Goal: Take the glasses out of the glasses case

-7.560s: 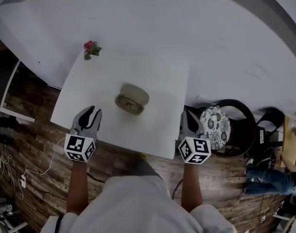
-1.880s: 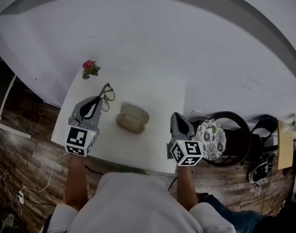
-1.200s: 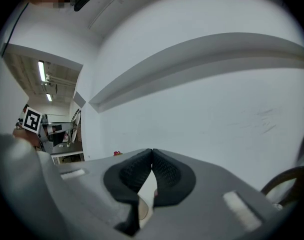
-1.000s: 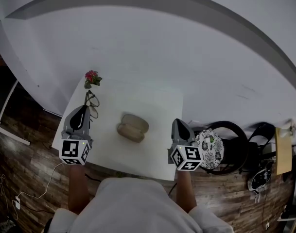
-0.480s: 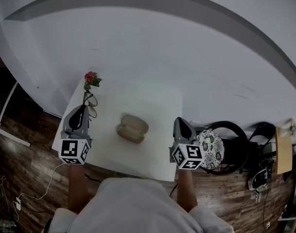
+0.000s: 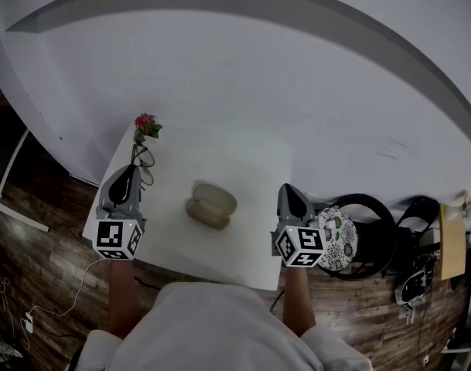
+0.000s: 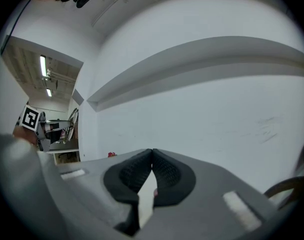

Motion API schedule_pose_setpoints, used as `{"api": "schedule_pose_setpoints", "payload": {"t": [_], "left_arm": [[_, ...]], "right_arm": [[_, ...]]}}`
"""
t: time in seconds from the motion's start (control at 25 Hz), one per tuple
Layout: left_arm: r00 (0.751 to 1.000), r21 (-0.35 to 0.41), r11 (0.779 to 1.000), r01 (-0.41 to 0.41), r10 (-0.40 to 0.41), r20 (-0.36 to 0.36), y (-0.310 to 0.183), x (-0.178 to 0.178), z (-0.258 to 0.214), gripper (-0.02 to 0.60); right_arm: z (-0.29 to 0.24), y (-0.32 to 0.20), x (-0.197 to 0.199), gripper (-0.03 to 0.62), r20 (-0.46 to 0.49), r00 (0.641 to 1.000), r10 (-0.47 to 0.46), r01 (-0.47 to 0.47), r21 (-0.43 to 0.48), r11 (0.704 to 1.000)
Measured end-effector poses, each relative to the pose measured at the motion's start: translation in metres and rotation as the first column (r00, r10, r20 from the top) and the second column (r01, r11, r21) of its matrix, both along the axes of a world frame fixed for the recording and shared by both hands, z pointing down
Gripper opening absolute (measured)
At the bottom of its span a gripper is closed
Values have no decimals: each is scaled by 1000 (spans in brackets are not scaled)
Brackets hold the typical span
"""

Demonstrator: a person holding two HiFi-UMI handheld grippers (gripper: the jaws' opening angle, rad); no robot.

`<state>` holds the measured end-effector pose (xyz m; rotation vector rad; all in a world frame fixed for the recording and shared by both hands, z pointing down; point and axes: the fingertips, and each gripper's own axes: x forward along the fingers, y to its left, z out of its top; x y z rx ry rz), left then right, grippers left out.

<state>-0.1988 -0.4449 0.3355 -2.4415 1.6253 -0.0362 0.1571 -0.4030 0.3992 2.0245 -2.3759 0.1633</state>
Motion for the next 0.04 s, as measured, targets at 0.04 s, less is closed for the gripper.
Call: {"api": "schedule_pose_setpoints", "payload": {"t": [0.04], "left_arm": [[1000, 1, 1000, 0, 0, 0, -1, 0, 0, 23]], "right_arm": [[0, -2, 0, 2, -3, 1000, -3, 3, 0, 1000]]}}
